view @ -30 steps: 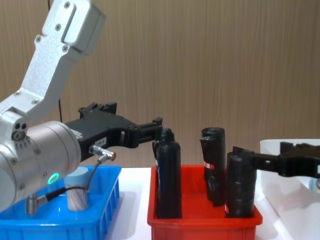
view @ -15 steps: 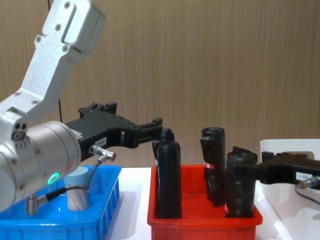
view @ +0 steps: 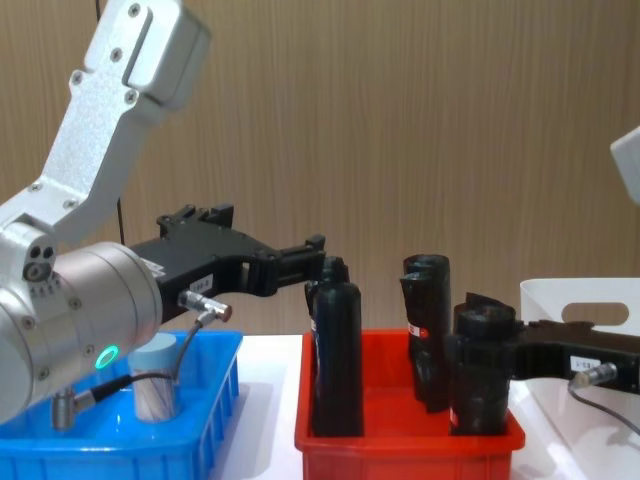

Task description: Pick the cotton swabs from the blue box and place them into the white box.

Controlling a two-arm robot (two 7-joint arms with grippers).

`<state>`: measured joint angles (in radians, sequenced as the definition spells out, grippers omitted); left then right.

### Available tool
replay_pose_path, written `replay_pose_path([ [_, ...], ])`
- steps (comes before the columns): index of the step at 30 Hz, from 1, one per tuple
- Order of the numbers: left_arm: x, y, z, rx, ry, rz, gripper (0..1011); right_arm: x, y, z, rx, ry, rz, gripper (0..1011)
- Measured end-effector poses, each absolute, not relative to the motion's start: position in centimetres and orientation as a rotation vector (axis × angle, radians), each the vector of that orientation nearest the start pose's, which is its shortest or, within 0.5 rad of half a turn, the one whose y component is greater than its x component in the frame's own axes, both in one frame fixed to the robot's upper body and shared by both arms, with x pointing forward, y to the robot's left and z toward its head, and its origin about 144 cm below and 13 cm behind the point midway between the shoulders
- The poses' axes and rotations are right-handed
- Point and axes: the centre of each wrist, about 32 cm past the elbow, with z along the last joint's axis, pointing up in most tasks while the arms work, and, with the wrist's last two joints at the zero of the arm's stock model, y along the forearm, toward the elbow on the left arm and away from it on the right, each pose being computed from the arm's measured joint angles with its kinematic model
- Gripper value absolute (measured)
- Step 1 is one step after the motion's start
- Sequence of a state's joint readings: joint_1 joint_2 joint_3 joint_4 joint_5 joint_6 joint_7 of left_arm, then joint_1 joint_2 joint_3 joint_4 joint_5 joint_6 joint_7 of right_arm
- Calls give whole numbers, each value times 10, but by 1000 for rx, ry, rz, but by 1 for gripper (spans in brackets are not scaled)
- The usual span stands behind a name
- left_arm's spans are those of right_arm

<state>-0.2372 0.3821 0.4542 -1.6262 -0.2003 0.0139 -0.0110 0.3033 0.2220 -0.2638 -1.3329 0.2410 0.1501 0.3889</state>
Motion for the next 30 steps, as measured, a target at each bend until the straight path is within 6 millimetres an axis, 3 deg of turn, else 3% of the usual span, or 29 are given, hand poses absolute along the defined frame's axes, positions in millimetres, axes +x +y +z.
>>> replay_pose_path([
  [5, 492, 198, 1204, 61, -268, 1124, 1004, 540, -228, 1165, -130, 86, -985, 714],
  [8, 492, 198, 1204, 61, -268, 1124, 1004, 541, -228, 1166, -129, 86, -985, 575],
  [11, 492, 198, 1204, 61, -268, 1124, 1004, 541, -227, 1166, -129, 85, -984, 518],
  [20, 492, 198, 1204, 61, -268, 1124, 1004, 540, -225, 1172, -110, 61, -988, 497],
  [30, 492, 198, 1204, 61, -268, 1124, 1004, 537, -226, 1198, -42, -6, -1004, 497],
])
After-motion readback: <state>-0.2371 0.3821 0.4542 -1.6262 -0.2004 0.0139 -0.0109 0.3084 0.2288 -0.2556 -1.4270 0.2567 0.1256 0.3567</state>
